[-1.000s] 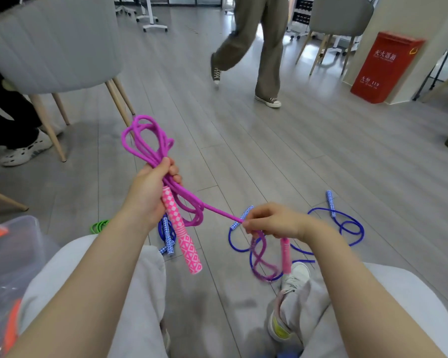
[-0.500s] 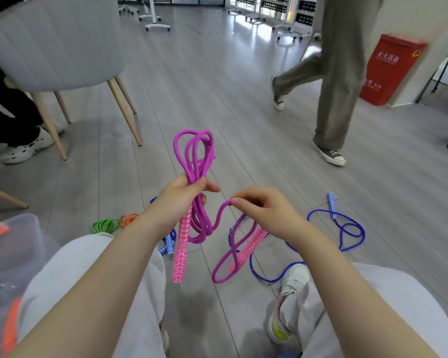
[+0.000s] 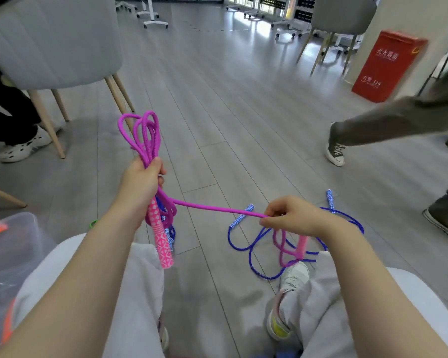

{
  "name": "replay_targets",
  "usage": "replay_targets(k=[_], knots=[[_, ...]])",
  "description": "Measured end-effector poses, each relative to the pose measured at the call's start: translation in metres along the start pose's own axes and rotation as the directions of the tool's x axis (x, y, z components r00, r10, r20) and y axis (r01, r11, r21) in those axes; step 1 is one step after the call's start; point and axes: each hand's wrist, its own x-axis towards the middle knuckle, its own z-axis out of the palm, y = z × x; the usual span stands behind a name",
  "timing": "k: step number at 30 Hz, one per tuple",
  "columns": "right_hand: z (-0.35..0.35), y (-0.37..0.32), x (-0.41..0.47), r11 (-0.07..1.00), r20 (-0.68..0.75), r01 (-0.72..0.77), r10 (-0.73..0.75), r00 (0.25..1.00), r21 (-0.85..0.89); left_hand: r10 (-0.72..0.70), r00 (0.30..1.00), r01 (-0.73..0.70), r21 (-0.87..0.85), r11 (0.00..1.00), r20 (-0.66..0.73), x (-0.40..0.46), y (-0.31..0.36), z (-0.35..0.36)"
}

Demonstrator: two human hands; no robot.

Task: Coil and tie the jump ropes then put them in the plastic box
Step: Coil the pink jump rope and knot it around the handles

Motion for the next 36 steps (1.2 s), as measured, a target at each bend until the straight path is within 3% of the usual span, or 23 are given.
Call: replay_targets(k=[5,10,16,22,29,31,36], knots=[[-0.015,0.003,-0.007,0.992,-0.060,0.028,-0.021,0.998,0.119,0.044,0.999,-0.044,0.004,0.999,-0.006,-0.002,0.001,-0.001],[-0.004,-0.019,-0.009,0.932,-0.145,0.221,-0.186,0.972,0.287,-0.015,0.970,0.001,0.059,0.998,0.243,-0.022,0.002,0.016],[0.025,-0.039,0.009,0.914,-0.269,0.387,-0.344,0.900,0.124,-0.104,0.835,0.011,0.171,0.985,0.541,-0.048,0.008,0.039],[0.037,-0.047,0.017,0.908,-0.372,0.415,-0.365,0.853,0.061,-0.188,0.762,0.111,0.161,0.981,0.620,-0.054,0.004,0.048],[0.039,-0.041,0.015,0.923,-0.389,0.383,-0.370,0.844,-0.047,-0.175,0.701,0.029,0.216,0.976,0.692,-0.060,0.007,0.047],[0.034,-0.037,0.015,0.932,-0.364,0.361,-0.341,0.867,-0.013,-0.144,0.724,-0.027,0.236,0.971,0.675,-0.058,0.004,0.047],[0.019,-0.025,0.014,0.975,-0.218,0.223,-0.213,0.952,0.018,-0.054,0.860,-0.044,0.180,0.983,0.508,-0.048,0.000,0.045]])
